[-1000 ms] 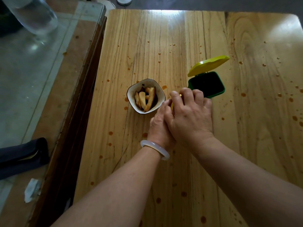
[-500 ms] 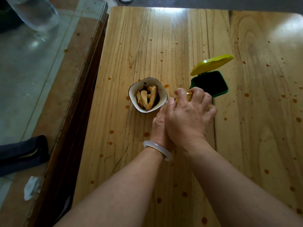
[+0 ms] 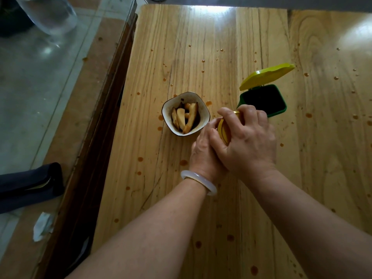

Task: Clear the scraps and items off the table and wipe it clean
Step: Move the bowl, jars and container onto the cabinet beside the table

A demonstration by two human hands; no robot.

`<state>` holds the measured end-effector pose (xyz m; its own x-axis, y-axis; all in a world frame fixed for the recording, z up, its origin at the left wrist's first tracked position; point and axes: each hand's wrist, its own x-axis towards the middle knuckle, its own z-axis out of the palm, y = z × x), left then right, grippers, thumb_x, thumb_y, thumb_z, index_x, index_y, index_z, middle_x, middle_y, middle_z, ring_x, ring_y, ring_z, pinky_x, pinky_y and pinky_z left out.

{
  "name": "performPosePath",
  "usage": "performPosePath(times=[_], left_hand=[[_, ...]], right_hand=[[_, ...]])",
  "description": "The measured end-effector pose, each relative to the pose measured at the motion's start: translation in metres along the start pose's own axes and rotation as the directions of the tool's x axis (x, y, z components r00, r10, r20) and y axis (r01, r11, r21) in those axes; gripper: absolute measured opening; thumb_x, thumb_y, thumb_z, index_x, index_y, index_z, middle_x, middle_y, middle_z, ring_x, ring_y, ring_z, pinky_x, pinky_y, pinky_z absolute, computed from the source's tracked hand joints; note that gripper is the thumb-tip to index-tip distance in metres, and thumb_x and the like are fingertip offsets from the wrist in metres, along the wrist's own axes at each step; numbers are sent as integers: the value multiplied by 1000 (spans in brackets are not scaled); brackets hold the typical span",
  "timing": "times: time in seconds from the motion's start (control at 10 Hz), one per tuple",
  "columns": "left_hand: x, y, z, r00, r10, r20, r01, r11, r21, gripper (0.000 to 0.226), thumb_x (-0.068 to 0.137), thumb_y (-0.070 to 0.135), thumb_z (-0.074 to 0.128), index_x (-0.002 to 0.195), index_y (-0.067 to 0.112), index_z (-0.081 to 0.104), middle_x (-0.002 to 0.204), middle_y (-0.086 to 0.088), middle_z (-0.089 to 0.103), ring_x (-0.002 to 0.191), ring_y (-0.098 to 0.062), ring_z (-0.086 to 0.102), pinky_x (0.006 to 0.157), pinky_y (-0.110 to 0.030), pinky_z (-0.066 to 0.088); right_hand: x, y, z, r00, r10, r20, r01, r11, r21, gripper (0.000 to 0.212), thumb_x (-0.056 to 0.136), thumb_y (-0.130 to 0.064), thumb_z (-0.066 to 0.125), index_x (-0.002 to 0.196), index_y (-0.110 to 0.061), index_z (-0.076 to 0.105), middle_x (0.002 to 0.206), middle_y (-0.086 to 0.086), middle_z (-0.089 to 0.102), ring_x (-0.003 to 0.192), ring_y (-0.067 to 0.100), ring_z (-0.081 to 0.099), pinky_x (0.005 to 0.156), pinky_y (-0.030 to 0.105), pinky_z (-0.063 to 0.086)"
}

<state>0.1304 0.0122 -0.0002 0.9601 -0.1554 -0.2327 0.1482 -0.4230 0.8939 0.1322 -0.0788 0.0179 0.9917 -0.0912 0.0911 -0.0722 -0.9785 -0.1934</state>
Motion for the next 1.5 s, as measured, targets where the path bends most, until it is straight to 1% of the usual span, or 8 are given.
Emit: performPosePath(times=[0.2, 0.5, 0.6, 0.8, 0.9, 1.1, 1.4, 1.5], left_hand=[[-2, -13, 9, 995, -87, 54, 70, 962, 265, 84, 78, 14, 70, 146, 20, 21, 150, 6, 30, 136, -9, 29, 98, -15, 12], [-23, -8, -6, 1000, 18, -16, -19, 1000, -23, 70, 76, 42, 65, 133, 43, 25, 125, 5, 55, 114, -17, 53, 96, -43, 46], [-33, -9, -22, 996, 78, 40, -81, 992, 93, 70, 69, 23, 75, 131, 21, 44, 123, -7, 58, 114, -24, 55, 97, -38, 45], [-40, -4, -66, 981, 175, -85, -182, 980, -81, 28, 100, 26, 37, 113, 9, 55, 86, -2, 64, 78, -11, 65, 64, -25, 54], [-44, -16, -88, 974, 197, -111, -200, 980, -12, 56, 80, 25, 64, 127, 2, 45, 101, 11, 59, 95, 6, 58, 80, -10, 46], [-42, -35, -154, 965, 84, -249, -144, 962, -234, 83, 57, 38, 78, 129, 16, 43, 117, -3, 59, 106, -21, 61, 86, -46, 53], [-41, -78, -229, 923, -12, -385, -34, 993, -114, 86, 56, 18, 81, 131, 12, 42, 108, 17, 55, 98, 16, 54, 81, -4, 42], [-41, -91, -253, 911, -61, -408, -24, 979, -200, 88, 60, 19, 81, 137, 9, 38, 108, 19, 53, 97, 18, 51, 82, -2, 40]], right_hand=[[-2, -3, -1, 999, 40, -10, -40, 999, 22, 51, 89, -55, 47, 128, -24, 58, 117, 15, 54, 104, 35, 51, 79, 46, 45], [-16, -21, -23, 992, 47, 113, -50, 998, 26, 64, 91, -60, 34, 140, -22, 49, 124, 15, 53, 112, 33, 50, 87, 47, 44], [-20, -36, -36, 991, 4, 131, -7, 1000, 24, 68, 89, -63, 31, 140, -22, 50, 124, 13, 54, 111, 31, 50, 87, 46, 44], [-11, -74, -59, 971, -100, 219, 78, 991, 107, 75, 84, -71, 34, 145, -28, 40, 132, 6, 46, 118, 24, 45, 95, 40, 42], [-5, -89, -70, 953, -175, 249, 90, 944, 318, 85, 78, -76, 50, 149, -32, 32, 133, 1, 40, 121, 18, 42, 97, 35, 42], [8, -124, -63, 869, -251, 427, -56, 808, 587, 125, 58, -61, 81, 156, -31, 10, 149, -8, 33, 137, 9, 32, 110, 28, 34], [31, -209, -25, 823, -373, 429, -3, 752, 659, 89, 62, -47, 89, 130, -30, 35, 105, -17, 45, 94, 1, 47, 67, 12, 38], [35, -242, -6, 817, -410, 406, 16, 719, 694, 82, 63, -44, 89, 124, -30, 36, 108, -14, 49, 96, 3, 50, 70, 14, 43]])
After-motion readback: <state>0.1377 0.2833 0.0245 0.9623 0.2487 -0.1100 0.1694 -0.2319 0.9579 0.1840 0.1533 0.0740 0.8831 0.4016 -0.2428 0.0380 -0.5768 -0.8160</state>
